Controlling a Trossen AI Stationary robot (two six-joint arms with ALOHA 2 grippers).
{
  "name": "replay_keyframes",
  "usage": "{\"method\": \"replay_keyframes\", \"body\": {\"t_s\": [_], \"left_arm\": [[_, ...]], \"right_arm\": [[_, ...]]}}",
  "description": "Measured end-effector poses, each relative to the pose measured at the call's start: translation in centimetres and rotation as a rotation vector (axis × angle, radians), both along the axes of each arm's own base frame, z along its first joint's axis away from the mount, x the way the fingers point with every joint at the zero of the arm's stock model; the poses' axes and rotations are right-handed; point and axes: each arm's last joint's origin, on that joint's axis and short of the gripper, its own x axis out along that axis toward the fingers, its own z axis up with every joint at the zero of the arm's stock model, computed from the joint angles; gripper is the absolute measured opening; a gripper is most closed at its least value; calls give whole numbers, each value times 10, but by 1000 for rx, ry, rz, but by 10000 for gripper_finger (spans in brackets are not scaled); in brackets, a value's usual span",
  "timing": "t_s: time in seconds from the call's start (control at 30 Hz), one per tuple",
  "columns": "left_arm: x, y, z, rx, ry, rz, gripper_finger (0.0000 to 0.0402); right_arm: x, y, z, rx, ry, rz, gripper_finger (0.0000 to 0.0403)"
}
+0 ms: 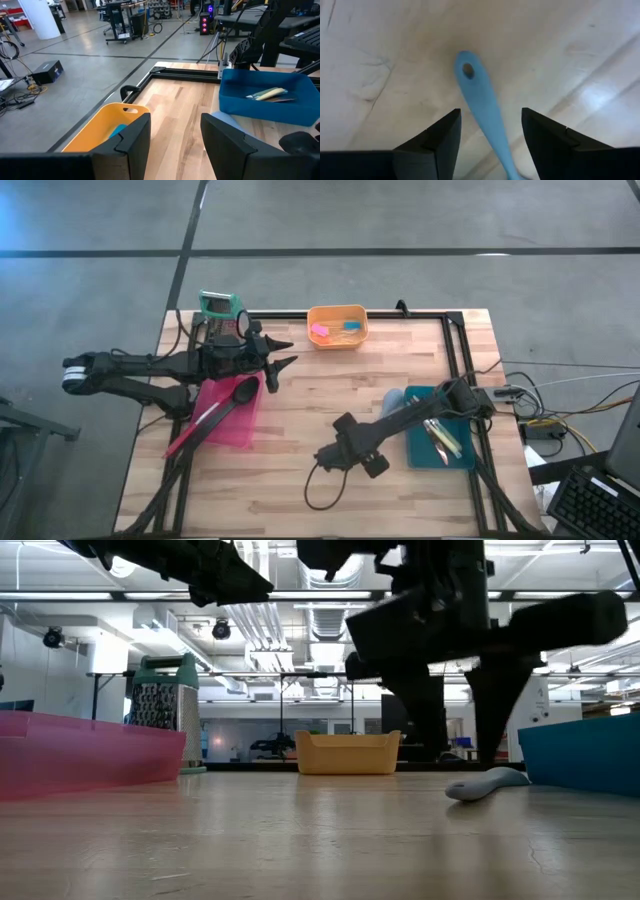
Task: Pick & Place Kitchen Items
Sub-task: Put the gray serving spoon into the pink bin
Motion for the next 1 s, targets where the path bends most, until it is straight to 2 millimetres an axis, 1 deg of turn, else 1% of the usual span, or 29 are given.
{"method": "replay_keyframes", "body": {"t_s": [0.1, 0.23, 0.37, 0.47, 0.6, 0.63, 0.8, 0.9, 1.0], "left_arm": [[0, 0, 0, 0, 0, 0, 178], [0, 0, 0, 0, -1, 0, 178], [0, 0, 0, 0, -1, 0, 178], [0, 0, 0, 0, -1, 0, 178], [0, 0, 0, 0, -1, 0, 178], [0, 0, 0, 0, -1, 0, 178], [0, 0, 0, 0, -1, 0, 178], [0, 0, 0, 0, -1, 0, 178], [0, 0, 0, 0, -1, 0, 178]], "right_arm": [[-4, 1, -10, 3, 13, 36, 201], [-9, -1, -25, 2, 27, 71, 186], [-12, -2, -35, -2, 16, 104, 164], [-14, -3, -38, -28, 6, 126, 139], [-13, -3, -38, -30, 7, 151, 81], [-13, -3, -38, -29, 8, 158, 73], [-11, 0, -33, -23, 19, 177, 73], [-8, 3, -27, -28, 21, 181, 73], [-2, 4, -16, -35, 0, 169, 72]]}}
